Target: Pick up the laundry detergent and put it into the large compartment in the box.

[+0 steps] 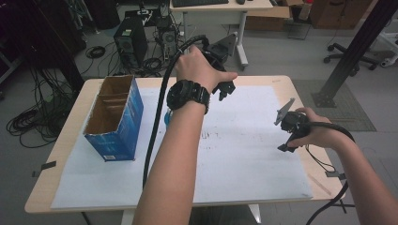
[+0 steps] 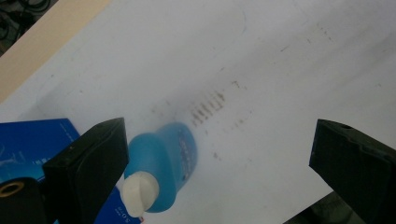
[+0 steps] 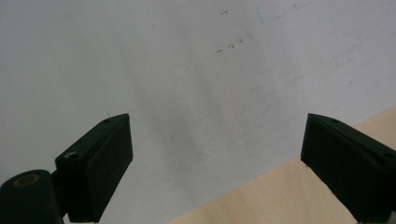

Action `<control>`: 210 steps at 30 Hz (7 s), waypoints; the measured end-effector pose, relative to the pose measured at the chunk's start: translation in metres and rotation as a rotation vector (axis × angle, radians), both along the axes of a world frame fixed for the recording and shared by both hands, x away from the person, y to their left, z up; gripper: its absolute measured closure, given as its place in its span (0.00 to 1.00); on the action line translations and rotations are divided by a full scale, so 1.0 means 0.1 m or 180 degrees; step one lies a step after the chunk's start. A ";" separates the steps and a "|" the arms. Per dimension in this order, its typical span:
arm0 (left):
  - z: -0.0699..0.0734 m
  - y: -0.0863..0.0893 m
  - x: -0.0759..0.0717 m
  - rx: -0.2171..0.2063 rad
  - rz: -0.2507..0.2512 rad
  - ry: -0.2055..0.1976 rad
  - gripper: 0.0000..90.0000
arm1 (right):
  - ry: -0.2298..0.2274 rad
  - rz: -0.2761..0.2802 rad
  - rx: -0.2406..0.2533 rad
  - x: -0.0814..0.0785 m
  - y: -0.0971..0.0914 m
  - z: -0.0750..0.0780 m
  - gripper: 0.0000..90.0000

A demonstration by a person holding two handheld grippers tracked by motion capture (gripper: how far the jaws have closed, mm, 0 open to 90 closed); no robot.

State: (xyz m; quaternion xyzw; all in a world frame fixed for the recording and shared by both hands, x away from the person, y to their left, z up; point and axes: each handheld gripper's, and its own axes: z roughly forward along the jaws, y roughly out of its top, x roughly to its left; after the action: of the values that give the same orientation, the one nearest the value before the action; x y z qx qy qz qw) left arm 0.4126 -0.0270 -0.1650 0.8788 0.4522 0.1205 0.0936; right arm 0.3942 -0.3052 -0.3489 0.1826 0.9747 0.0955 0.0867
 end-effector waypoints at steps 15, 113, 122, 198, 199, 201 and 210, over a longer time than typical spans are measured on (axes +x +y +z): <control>0.05 0.19 0.00 0.0067 0.0207 -0.0028 0.06 | 0.0007 0.0013 0.0007 -0.01 0.01 -0.01 0.10; -0.47 0.70 0.18 0.0292 0.0602 0.0274 0.10 | 0.0093 -0.0035 -0.0014 0.01 -0.04 -0.17 0.10; -0.55 0.73 0.19 0.0292 0.0621 0.0329 0.10 | 0.0109 -0.0033 -0.0028 0.00 -0.04 -0.21 0.10; -1.19 0.80 0.24 0.0350 0.0739 0.0648 0.14 | 0.0196 -0.0013 -0.0055 0.03 0.00 -0.38 0.10; -1.19 0.80 0.24 0.0350 0.0739 0.0648 0.14 | 0.0196 -0.0013 -0.0055 0.03 0.00 -0.38 0.10; -1.21 0.80 0.24 0.0361 0.0742 0.0670 0.16 | 0.0195 -0.0019 -0.0048 0.03 0.00 -0.38 0.10; -1.26 0.79 0.25 0.0374 0.0751 0.0688 0.20 | 0.0200 -0.0022 -0.0046 0.02 -0.01 -0.40 0.10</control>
State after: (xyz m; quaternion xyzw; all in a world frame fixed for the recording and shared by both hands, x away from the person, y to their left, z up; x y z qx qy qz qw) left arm 0.4372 0.0518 -0.2907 0.8314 0.5519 0.0617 -0.0219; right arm 0.3966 -0.3058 -0.3884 0.1882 0.9770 0.0825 0.0576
